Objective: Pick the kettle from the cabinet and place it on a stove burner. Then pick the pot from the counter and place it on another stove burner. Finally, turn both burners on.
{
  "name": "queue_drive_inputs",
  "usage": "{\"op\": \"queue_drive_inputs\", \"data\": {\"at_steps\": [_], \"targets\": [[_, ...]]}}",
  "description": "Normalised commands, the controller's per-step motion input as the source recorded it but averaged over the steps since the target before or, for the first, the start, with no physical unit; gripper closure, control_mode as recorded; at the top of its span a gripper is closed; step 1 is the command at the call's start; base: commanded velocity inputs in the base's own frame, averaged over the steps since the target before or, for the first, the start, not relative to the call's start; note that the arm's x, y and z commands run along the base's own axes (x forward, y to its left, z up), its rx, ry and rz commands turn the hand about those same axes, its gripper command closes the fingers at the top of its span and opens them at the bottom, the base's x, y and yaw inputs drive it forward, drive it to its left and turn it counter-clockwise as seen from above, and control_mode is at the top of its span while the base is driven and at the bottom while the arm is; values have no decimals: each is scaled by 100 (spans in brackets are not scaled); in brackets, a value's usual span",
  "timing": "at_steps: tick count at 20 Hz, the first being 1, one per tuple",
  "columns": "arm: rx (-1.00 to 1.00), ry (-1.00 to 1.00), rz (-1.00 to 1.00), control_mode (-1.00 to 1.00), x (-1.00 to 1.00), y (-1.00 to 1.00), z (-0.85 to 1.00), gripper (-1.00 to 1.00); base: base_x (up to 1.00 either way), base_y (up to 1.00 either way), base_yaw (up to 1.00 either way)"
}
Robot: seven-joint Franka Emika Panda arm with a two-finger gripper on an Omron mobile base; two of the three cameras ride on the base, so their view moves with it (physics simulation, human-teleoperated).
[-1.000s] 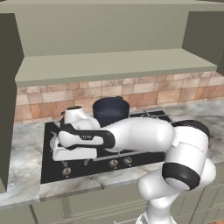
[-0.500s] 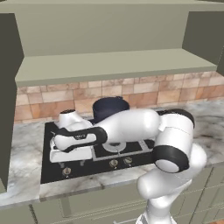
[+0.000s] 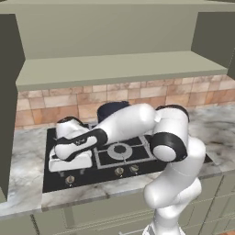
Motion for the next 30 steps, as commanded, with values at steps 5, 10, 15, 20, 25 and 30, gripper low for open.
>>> {"op": "queue_drive_inputs", "data": {"at_steps": [5,10,15,20,25,30], "targets": [[-3,0,0,-100,20,14,-19,-100,0,0,0],[-2,-2,0,-100,15,2,-22,-100,0,0,0],[-1,-2,0,-100,1,0,-16,-100,0,0,0],[0,-5,0,-100,-5,4,-11,-100,0,0,0],[0,-5,0,-100,-14,0,-3,-100,0,0,0],[0,-4,0,-100,-16,-8,-5,-100,0,0,0]]}}
